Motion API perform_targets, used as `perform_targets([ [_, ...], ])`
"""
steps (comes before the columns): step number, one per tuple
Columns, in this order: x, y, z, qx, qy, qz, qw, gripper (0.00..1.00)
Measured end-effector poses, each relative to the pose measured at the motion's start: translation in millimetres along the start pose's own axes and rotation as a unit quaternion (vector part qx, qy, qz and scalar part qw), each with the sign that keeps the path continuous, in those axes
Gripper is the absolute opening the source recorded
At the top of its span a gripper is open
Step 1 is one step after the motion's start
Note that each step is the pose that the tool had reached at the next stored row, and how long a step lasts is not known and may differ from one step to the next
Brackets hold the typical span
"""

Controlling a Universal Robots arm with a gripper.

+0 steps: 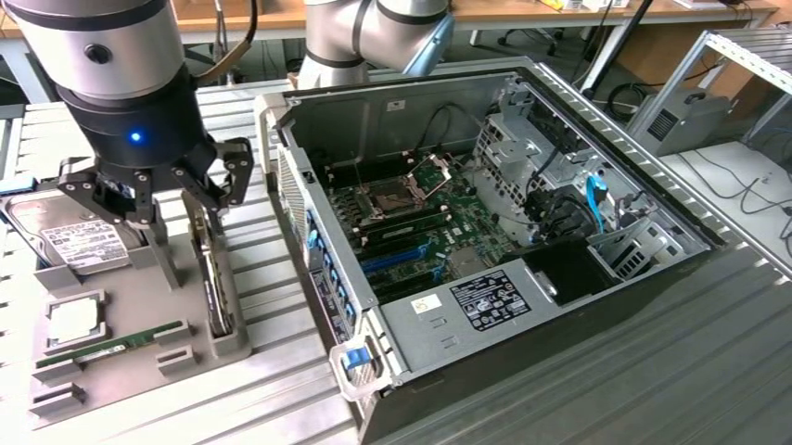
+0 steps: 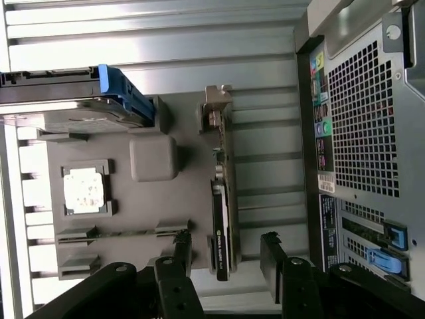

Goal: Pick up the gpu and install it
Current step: 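Pick up the gpu and move the gpu toward the slot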

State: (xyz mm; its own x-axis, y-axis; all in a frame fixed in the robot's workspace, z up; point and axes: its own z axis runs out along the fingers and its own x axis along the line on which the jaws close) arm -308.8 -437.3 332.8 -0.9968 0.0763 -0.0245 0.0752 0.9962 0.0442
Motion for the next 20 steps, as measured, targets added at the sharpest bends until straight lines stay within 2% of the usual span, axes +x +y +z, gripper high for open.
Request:
perform_targets([
  [20,0.6,-1.1,25.9,0.0000,0.0000,0.000,1.0000,0.54],
])
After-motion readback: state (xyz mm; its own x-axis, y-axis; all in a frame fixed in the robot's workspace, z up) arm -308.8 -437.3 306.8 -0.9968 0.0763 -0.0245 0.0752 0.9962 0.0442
